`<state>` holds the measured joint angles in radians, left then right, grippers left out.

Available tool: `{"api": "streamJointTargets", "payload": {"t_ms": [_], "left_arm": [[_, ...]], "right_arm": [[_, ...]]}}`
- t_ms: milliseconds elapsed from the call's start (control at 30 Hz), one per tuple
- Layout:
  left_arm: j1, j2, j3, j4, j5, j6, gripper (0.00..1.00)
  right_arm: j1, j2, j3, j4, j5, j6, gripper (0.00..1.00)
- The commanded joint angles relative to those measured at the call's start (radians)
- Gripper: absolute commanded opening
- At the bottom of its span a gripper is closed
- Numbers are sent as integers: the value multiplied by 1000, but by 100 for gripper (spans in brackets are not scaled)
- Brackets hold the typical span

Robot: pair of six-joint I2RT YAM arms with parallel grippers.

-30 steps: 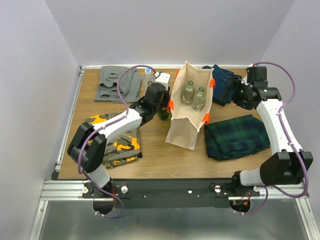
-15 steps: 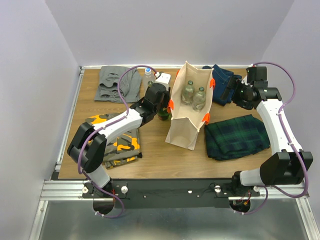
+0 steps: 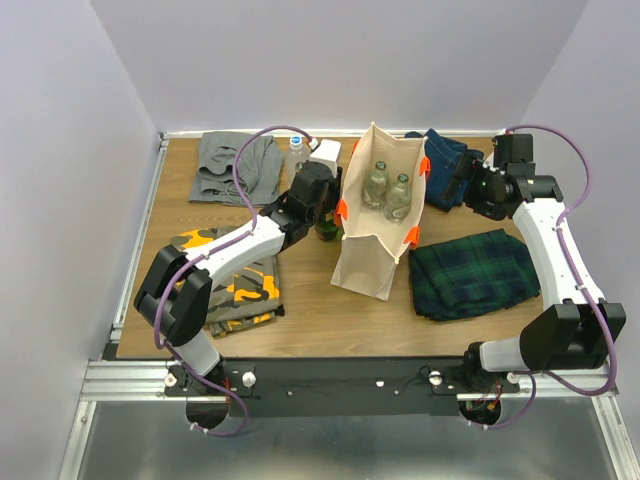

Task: Take the beverage out of the canvas bag
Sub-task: Place the drink at the center of the board.

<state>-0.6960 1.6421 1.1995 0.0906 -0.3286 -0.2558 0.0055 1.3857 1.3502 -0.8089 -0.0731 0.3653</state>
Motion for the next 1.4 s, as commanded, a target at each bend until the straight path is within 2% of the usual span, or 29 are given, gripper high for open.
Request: {"api": "streamJointTargets", "payload": {"t_ms": [0,567,700,867,933,967,1167,1367], "left_arm": [[-7,-25,34,24,-27,-8,48],[-8,-64,54,1,-59,1,64],[-8,-83,61,-14,-73,12,75],[-8,-129,63,-32,-104,24,84],[-8,-151,64,-38,-109,33,90],[-8,-156,66,-41,-109,38,99],[-10,-173,118,-89,-95,58,99],[-8,-168,210,-181,3,84,99]], "right_arm": [[-2,-27,-11,-10,27,-2,100],[-2,-19,-17,-4,22,-6,100],[-2,-20,-20,0,21,-6,100],[-2,-16,-13,-3,18,-11,100],[-1,-13,-5,-3,15,-11,100],[-2,-11,-5,0,13,-11,100],[1,-8,-3,5,-4,-8,100],[-1,-16,-10,10,-8,-9,100]]}}
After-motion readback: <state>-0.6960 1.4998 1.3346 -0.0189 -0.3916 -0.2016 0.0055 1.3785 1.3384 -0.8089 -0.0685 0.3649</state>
